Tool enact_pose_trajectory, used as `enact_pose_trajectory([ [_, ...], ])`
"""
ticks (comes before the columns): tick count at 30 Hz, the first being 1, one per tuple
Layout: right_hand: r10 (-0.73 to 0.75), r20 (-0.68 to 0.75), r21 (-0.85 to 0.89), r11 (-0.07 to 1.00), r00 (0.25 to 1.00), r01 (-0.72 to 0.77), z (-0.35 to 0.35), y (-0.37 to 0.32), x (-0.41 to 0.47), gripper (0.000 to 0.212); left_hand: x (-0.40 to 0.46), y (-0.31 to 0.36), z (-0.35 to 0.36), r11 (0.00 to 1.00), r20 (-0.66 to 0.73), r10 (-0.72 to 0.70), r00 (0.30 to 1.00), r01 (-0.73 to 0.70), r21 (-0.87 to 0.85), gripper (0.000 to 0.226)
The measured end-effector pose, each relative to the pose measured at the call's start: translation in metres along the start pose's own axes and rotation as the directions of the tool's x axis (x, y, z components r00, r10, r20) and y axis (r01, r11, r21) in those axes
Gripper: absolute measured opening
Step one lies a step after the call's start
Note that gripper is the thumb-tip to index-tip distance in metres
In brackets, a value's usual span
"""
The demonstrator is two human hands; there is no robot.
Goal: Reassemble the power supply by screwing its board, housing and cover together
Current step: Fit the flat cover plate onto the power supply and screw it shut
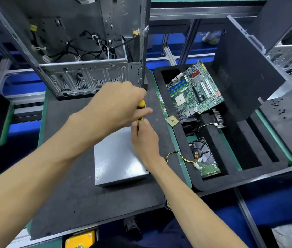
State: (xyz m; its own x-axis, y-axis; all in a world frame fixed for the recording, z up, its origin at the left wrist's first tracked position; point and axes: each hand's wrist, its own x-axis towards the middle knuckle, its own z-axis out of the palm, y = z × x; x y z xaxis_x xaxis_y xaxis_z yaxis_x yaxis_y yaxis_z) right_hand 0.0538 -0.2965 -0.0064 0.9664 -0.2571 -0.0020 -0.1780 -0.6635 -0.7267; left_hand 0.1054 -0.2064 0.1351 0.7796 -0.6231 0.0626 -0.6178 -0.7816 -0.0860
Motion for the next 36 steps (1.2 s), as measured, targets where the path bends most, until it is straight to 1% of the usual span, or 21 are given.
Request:
enact_pose_trajectory([
  [2, 0.011, 0.004, 0.029, 1.0, 1.0, -0.011, -0.001, -0.001, -0.002, 0.022, -0.001, 0.003, 0.003, 0.995, -0.044, -0.039, 0.998, 0.043, 0.093, 0.051],
  [5, 0.001, 0.023, 0.016, 1.0, 1.0, -0.001, -0.003, -0.002, -0.001, 0.025, -0.006, 0.002, 0.012, 0.99, -0.096, 0.119, 0.988, -0.126, -0.066, 0.029],
  [6, -0.003, 0.031, 0.005, 1.0, 1.0, 0.002, -0.004, -0.003, -0.001, 0.026, -0.006, 0.002, 0.014, 0.987, -0.093, 0.135, 0.986, -0.142, -0.071, 0.023],
  [7, -0.004, 0.041, -0.006, 1.0, 0.999, 0.005, -0.004, -0.004, 0.0, 0.027, -0.005, 0.003, 0.015, 0.994, -0.093, 0.105, 0.99, -0.108, -0.029, 0.027],
  [10, 0.005, 0.067, -0.033, 0.999, 0.998, -0.003, -0.004, -0.004, 0.0, 0.028, -0.003, 0.013, 0.014, 0.992, -0.155, -0.102, 0.983, 0.113, 0.062, 0.053],
  [12, 0.002, 0.067, -0.051, 0.999, 0.998, 0.002, -0.004, -0.004, 0.0, 0.028, -0.003, 0.013, 0.018, 0.988, -0.152, -0.144, 0.978, 0.152, 0.04, 0.046],
  [13, 0.0, 0.062, -0.055, 0.998, 0.998, 0.003, -0.004, -0.004, 0.0, 0.026, -0.002, 0.01, 0.019, 0.995, -0.111, -0.104, 0.988, 0.102, -0.022, 0.035],
  [14, 0.002, 0.056, -0.05, 0.999, 0.998, 0.001, -0.004, -0.003, 0.0, 0.025, -0.003, 0.007, 0.016, 0.995, -0.059, -0.02, 0.998, 0.014, -0.099, 0.021],
  [15, 0.009, 0.05, -0.038, 0.999, 0.999, -0.007, -0.003, -0.002, 0.0, 0.023, -0.005, 0.004, 0.011, 0.983, -0.016, 0.081, 0.997, -0.083, -0.161, 0.017],
  [17, 0.032, 0.044, 0.0, 0.999, 0.998, -0.032, -0.002, -0.001, 0.001, 0.021, -0.008, 0.001, 0.007, 0.967, 0.016, 0.214, 0.977, -0.21, -0.145, 0.042],
  [18, 0.04, 0.044, 0.016, 0.999, 0.998, -0.041, -0.001, 0.0, 0.001, 0.021, -0.008, 0.0, 0.005, 0.977, -0.005, 0.184, 0.983, -0.183, -0.111, 0.048],
  [21, 0.025, 0.034, 0.006, 1.0, 0.999, -0.026, -0.001, -0.001, 0.001, 0.027, -0.004, 0.006, 0.001, 1.0, -0.064, -0.014, 0.998, 0.013, -0.015, 0.032],
  [23, 0.024, 0.033, -0.01, 1.0, 0.999, -0.024, -0.001, -0.001, 0.001, 0.03, 0.002, 0.01, 0.001, 0.987, -0.06, -0.155, 0.986, 0.157, 0.041, 0.051],
  [25, 0.019, 0.033, -0.008, 1.0, 0.999, -0.019, -0.001, -0.001, 0.0, 0.03, 0.004, 0.015, 0.0, 0.977, -0.091, -0.209, 0.974, 0.212, 0.03, 0.065],
  [27, 0.007, 0.032, -0.013, 1.0, 0.999, -0.006, -0.002, -0.001, 0.0, 0.028, 0.002, 0.013, 0.005, 0.975, -0.052, -0.217, 0.975, 0.219, 0.043, 0.059],
  [29, 0.004, 0.025, 0.0, 1.0, 1.0, -0.004, -0.002, -0.001, 0.0, 0.025, -0.002, 0.01, 0.007, 0.993, 0.018, -0.095, 0.995, 0.096, -0.075, 0.028],
  [30, 0.011, 0.022, 0.01, 1.0, 1.0, -0.011, -0.002, -0.001, 0.0, 0.024, -0.004, 0.006, 0.005, 0.992, 0.046, -0.006, 0.999, 0.012, -0.128, 0.021],
  [32, 0.023, 0.02, 0.027, 0.999, 1.0, -0.024, -0.002, -0.001, 0.0, 0.022, -0.006, 0.002, 0.0, 0.984, 0.068, 0.109, 0.992, -0.099, -0.146, 0.048],
  [33, 0.022, 0.018, 0.03, 0.999, 1.0, -0.023, -0.002, -0.002, -0.001, 0.023, -0.005, 0.0, -0.004, 0.985, 0.073, 0.1, 0.992, -0.088, -0.147, 0.046],
  [35, 0.011, 0.015, 0.02, 1.0, 1.0, -0.012, -0.003, -0.002, -0.001, 0.024, -0.001, 0.003, -0.005, 0.997, 0.052, 0.032, 0.998, -0.028, -0.066, 0.021],
  [36, 0.009, 0.015, 0.018, 1.0, 1.0, -0.01, -0.003, -0.002, -0.001, 0.025, 0.004, 0.003, -0.002, 0.999, 0.022, -0.037, 0.999, 0.037, 0.003, 0.03],
])
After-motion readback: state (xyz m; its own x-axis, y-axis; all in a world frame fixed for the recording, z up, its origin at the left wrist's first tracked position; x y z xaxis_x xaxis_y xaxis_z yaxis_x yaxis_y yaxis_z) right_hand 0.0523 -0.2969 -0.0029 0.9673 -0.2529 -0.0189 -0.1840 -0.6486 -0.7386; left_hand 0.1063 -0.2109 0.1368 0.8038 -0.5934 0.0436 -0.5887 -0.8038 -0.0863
